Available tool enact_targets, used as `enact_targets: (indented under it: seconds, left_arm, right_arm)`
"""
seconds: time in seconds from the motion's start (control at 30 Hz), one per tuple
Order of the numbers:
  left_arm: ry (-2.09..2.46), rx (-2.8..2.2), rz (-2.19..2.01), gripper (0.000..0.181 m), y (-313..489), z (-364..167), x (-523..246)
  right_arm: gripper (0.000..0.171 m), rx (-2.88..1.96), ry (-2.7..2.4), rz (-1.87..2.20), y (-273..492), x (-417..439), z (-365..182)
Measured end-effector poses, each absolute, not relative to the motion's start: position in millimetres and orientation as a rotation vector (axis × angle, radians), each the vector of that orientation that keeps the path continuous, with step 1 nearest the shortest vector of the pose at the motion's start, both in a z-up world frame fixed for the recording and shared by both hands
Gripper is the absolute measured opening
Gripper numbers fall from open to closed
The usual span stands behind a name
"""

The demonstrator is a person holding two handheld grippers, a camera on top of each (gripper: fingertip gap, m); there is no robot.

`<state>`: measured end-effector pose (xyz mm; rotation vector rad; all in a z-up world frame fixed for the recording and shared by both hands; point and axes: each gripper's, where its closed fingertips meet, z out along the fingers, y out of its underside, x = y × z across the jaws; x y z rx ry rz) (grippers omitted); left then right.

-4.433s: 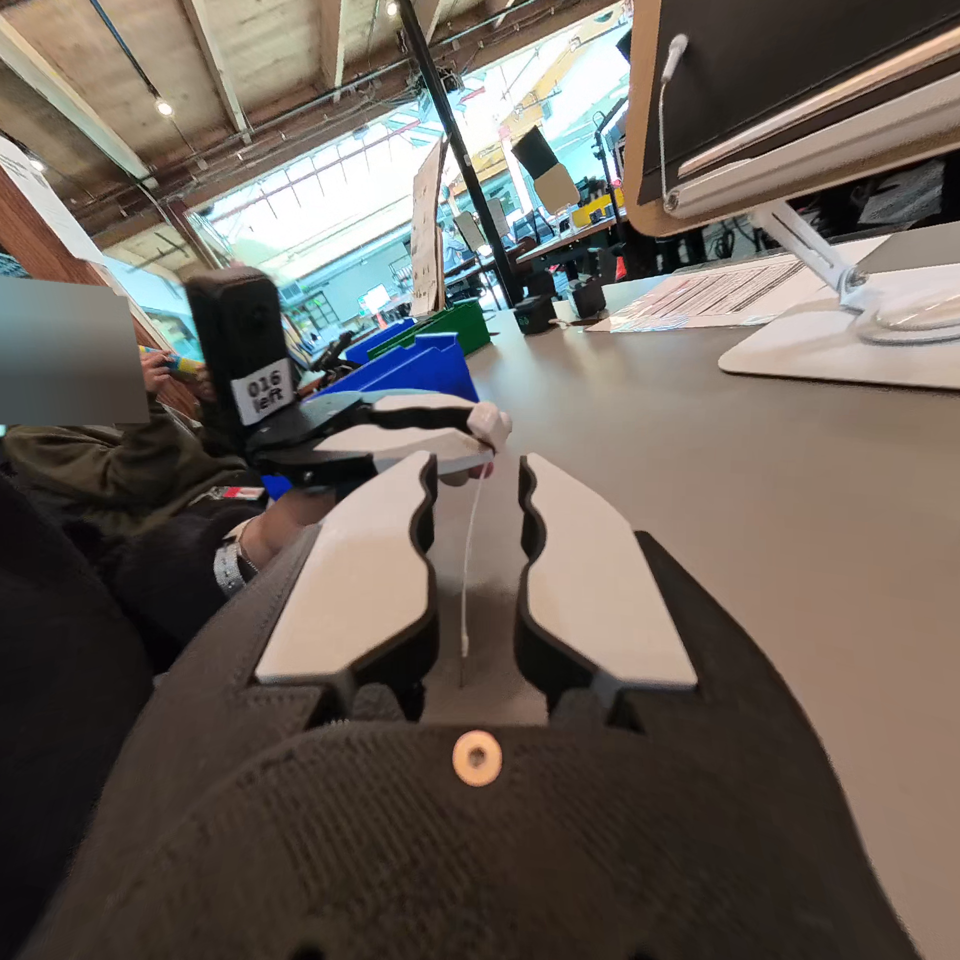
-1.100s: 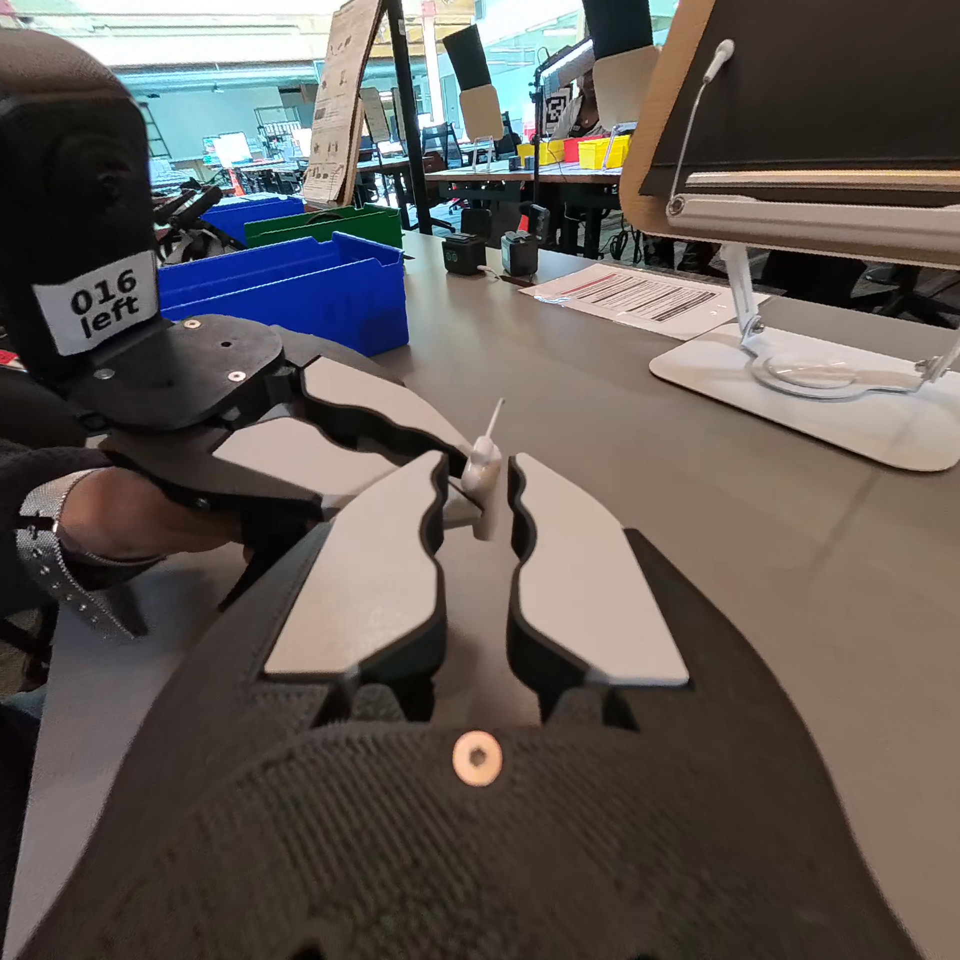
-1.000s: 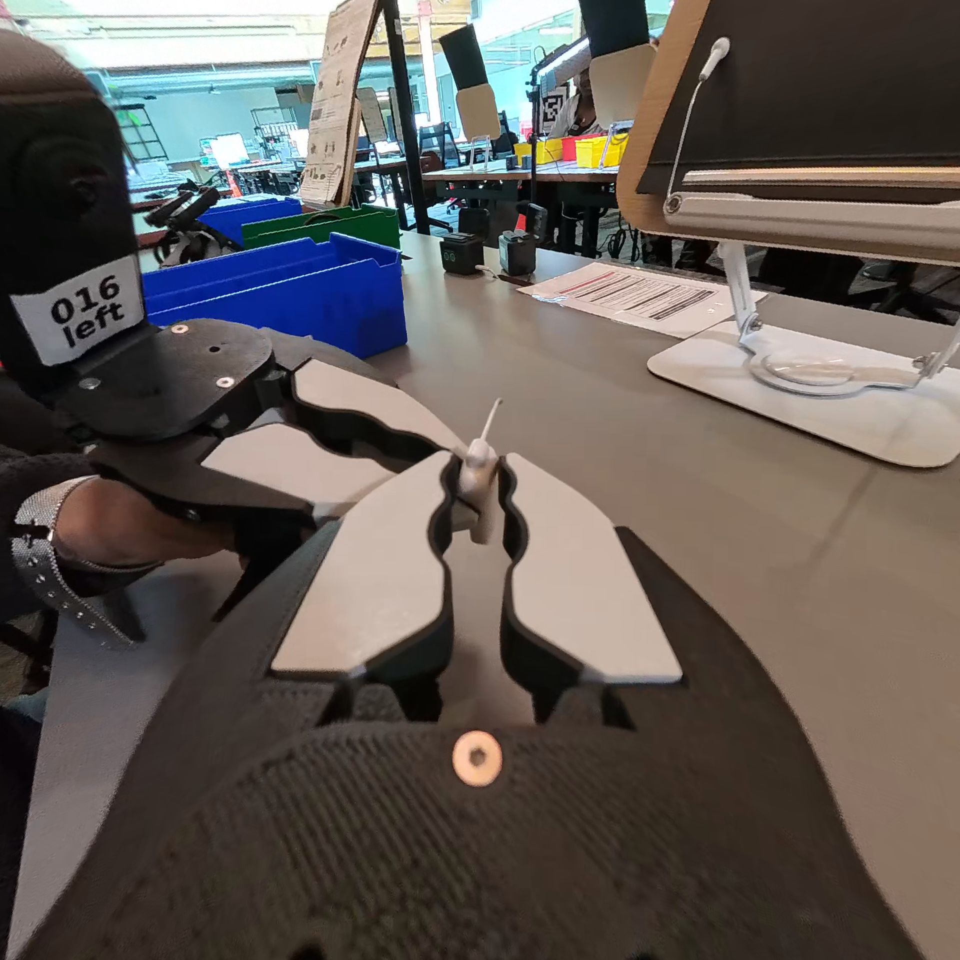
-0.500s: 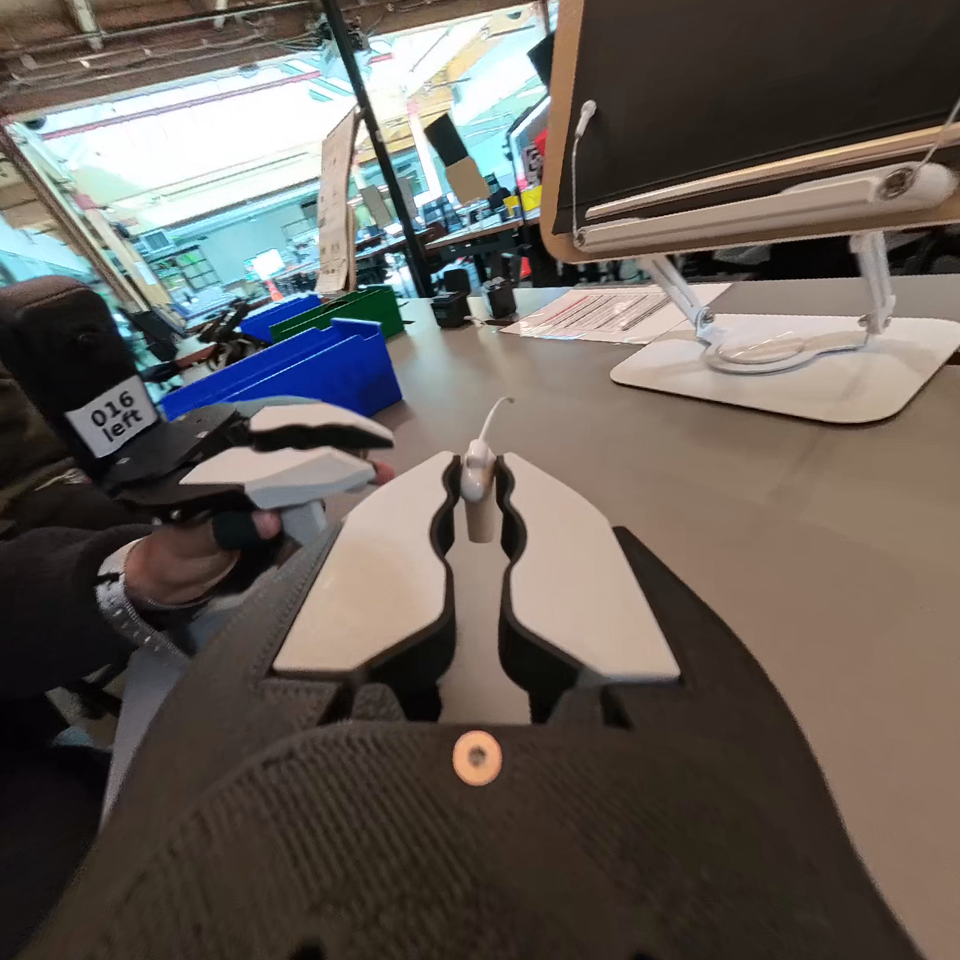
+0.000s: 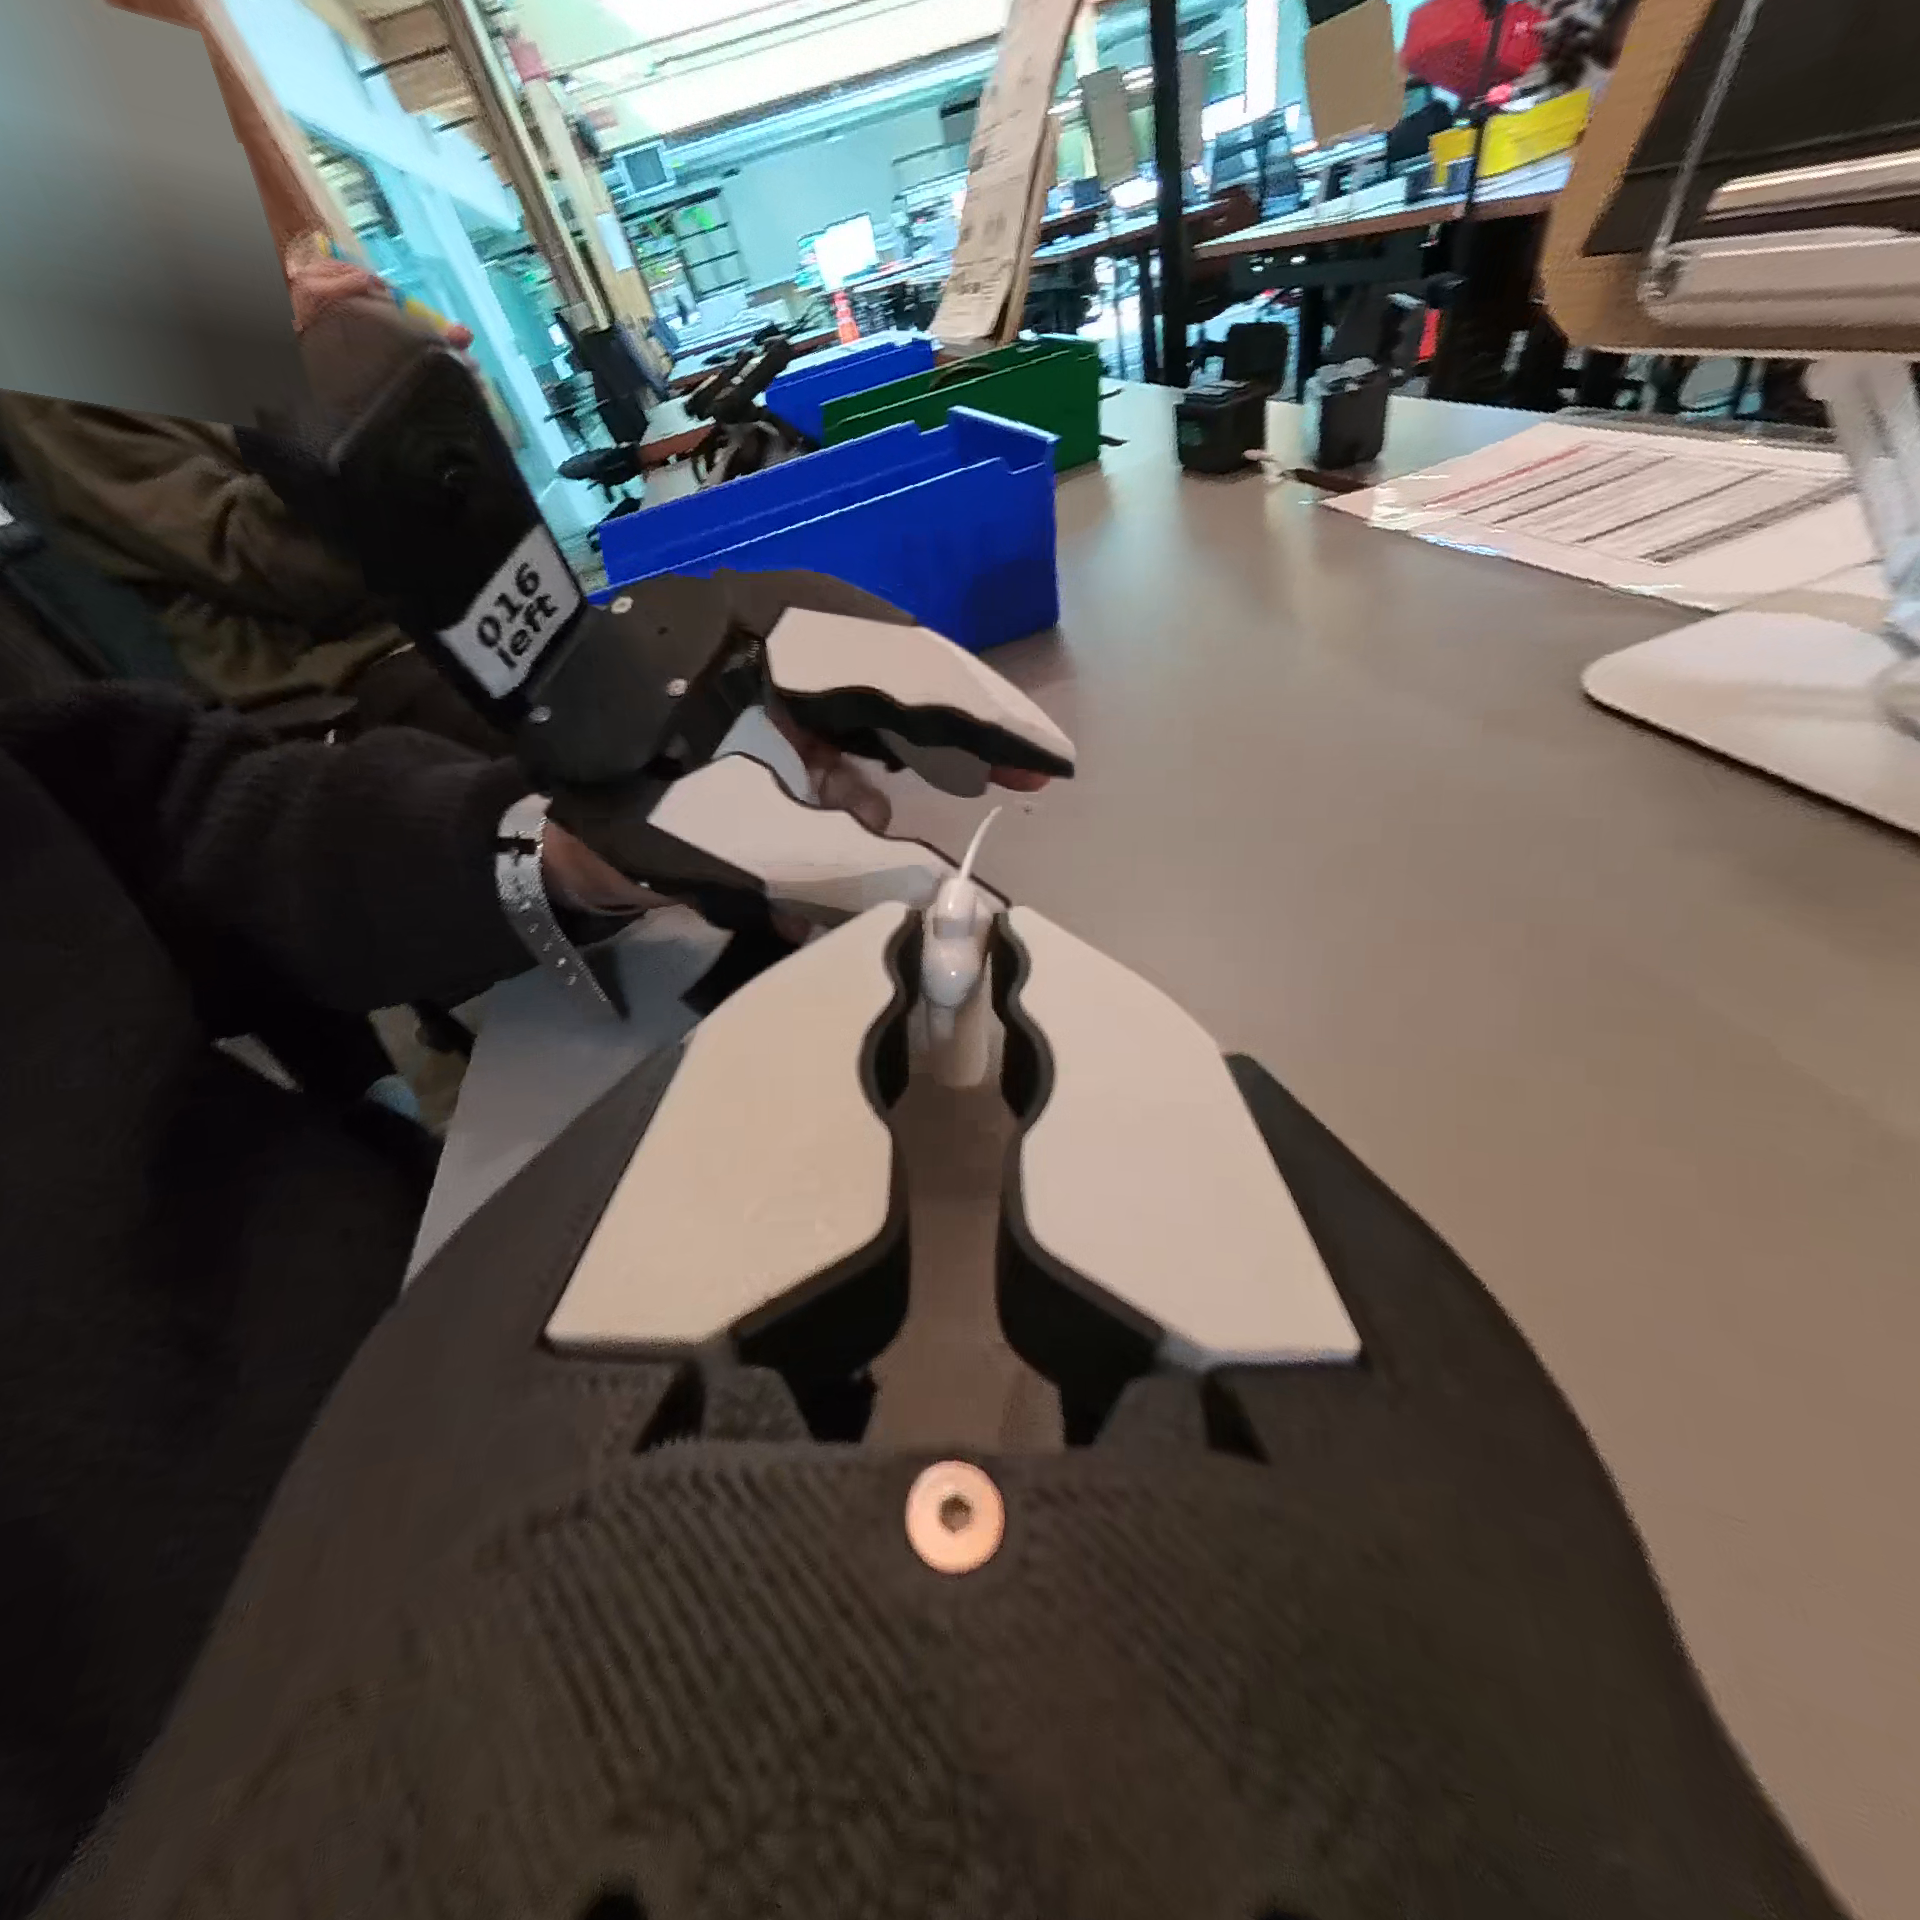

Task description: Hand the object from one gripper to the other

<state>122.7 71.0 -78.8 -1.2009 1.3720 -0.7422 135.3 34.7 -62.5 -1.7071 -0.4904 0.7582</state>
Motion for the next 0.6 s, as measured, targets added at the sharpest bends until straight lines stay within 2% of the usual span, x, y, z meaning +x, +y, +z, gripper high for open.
enact_targets:
  seconds: [0.07, 0.17, 0.33, 0.43, 0.6]
  left_arm:
    - [1.413, -1.156, -0.690, 0.031, 69.4, -82.3, 122.6]
    - [1.454, -1.127, -0.717, 0.002, 64.9, -83.3, 121.1]
    - [1.464, -1.163, -0.718, 0.001, 66.6, -84.3, 121.4]
    - [1.414, -1.200, -0.760, 0.001, 71.8, -78.7, 119.7]
    - [1.226, -1.310, -0.989, 0.001, 88.0, -60.2, 111.5]
  right_arm:
    - [0.013, -1.711, -0.524, 0.753, 32.3, 132.9, -63.1]
    - [0.013, -1.707, -0.527, 0.745, 31.7, 134.3, -62.6]
    - [0.014, -1.675, -0.455, 0.734, 37.3, 141.5, -60.9]
    - [0.037, -1.632, -0.395, 0.704, 42.7, 148.8, -55.4]
    - [0.045, -1.593, -0.333, 0.656, 47.0, 159.1, -50.0]
